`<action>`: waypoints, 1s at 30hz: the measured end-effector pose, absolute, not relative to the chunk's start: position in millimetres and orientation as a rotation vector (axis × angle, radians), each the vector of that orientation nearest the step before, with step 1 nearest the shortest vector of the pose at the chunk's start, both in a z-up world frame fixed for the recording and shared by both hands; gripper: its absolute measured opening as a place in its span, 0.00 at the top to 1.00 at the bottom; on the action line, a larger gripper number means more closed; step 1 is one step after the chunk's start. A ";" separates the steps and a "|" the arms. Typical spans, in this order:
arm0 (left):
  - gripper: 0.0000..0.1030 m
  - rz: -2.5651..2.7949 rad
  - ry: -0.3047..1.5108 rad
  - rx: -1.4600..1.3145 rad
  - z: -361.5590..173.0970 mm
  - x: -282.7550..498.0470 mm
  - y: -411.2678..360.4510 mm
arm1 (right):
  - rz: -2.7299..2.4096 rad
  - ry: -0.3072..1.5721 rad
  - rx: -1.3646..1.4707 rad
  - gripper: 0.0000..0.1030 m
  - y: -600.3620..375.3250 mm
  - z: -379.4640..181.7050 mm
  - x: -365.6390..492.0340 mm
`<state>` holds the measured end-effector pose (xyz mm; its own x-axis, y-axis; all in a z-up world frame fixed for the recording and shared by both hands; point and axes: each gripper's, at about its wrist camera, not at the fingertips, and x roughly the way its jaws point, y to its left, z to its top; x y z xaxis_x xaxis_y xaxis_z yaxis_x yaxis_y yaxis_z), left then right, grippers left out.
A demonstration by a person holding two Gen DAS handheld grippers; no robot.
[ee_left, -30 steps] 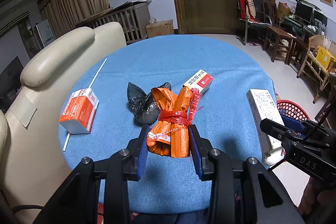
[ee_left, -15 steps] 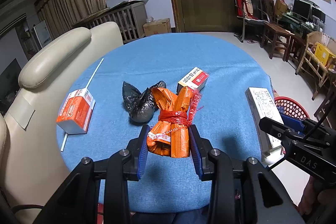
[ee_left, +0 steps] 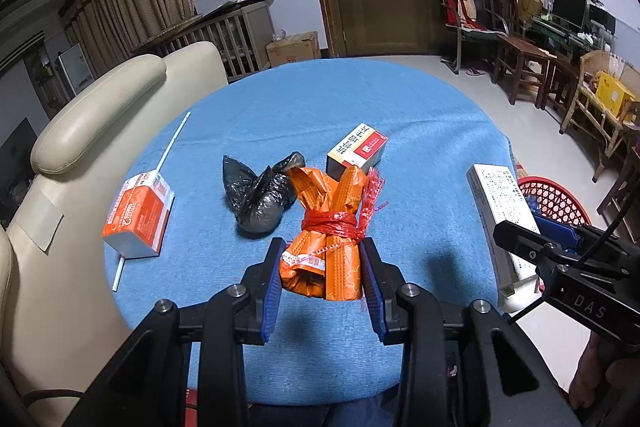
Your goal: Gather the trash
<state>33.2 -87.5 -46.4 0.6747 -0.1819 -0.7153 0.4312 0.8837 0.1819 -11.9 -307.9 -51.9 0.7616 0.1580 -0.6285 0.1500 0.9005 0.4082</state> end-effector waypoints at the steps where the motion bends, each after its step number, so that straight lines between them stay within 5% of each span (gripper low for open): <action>1: 0.63 -0.354 0.756 0.356 -46.5 33.1 -88.7 | 0.005 0.713 0.463 0.53 -308.4 -52.5 -12.0; 30: 0.63 -0.382 0.768 0.413 -53.6 26.7 -111.3 | -0.023 0.710 0.538 0.53 -336.1 -63.7 -28.9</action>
